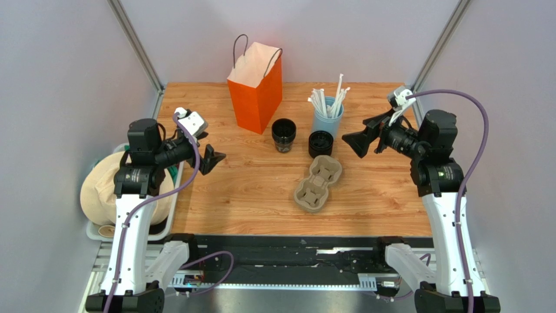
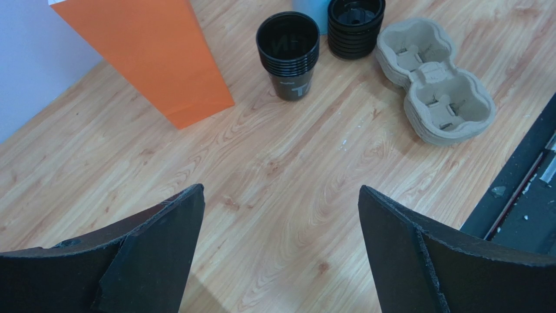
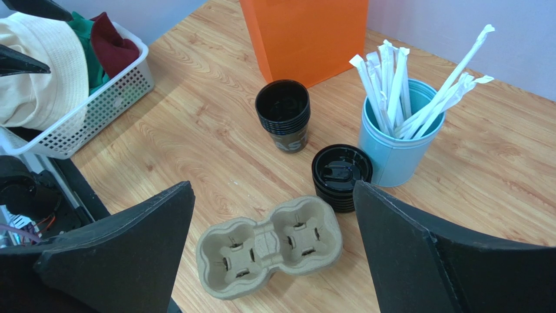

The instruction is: Pack the takeout coffee

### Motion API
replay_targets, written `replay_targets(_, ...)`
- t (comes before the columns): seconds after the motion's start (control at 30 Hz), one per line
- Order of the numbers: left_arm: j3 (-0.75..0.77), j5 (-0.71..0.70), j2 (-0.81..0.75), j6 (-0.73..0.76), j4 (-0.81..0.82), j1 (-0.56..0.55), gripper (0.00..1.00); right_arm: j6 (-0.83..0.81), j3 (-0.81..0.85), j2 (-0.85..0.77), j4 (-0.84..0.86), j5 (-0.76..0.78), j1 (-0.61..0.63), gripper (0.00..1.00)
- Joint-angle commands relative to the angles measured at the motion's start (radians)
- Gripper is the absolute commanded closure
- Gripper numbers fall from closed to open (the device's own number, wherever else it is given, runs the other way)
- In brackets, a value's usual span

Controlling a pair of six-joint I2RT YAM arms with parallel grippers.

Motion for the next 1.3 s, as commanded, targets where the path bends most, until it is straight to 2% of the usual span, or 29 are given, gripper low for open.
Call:
replay_targets(0.0,-0.003,0.031,-0.002,0.019,0.016,0.000,0.03,0.023,-0.017,-0.012,0.051,-0.038,0.006,0.01)
replay_targets(0.33,-0.007,0.035,0.001,0.022,0.014,0.000,0.03,0.015,-0.030,-0.015,0.062,-0.070,0.007,0.01)
replay_targets(0.5,-0.007,0.027,0.006,0.022,0.014,-0.001,0.03,-0.065,-0.079,-0.010,0.088,-0.125,0.009,0.01)
replay_targets(0.63,-0.005,0.021,0.004,0.018,0.019,-0.001,0.03,-0.120,-0.072,0.032,0.073,-0.017,0.019,0.01)
replay_targets(0.77,-0.007,0.027,0.007,0.019,0.019,-0.001,0.03,-0.259,-0.023,0.115,-0.105,0.103,0.078,0.01)
replay_targets(1.07,-0.008,0.025,0.006,0.019,0.019,0.000,0.03,-0.425,-0.087,0.281,-0.194,0.413,0.367,0.01)
replay_targets(1.27,-0.011,0.021,0.007,0.019,0.023,0.000,0.03,-0.476,-0.067,0.430,-0.236,0.445,0.437,0.01)
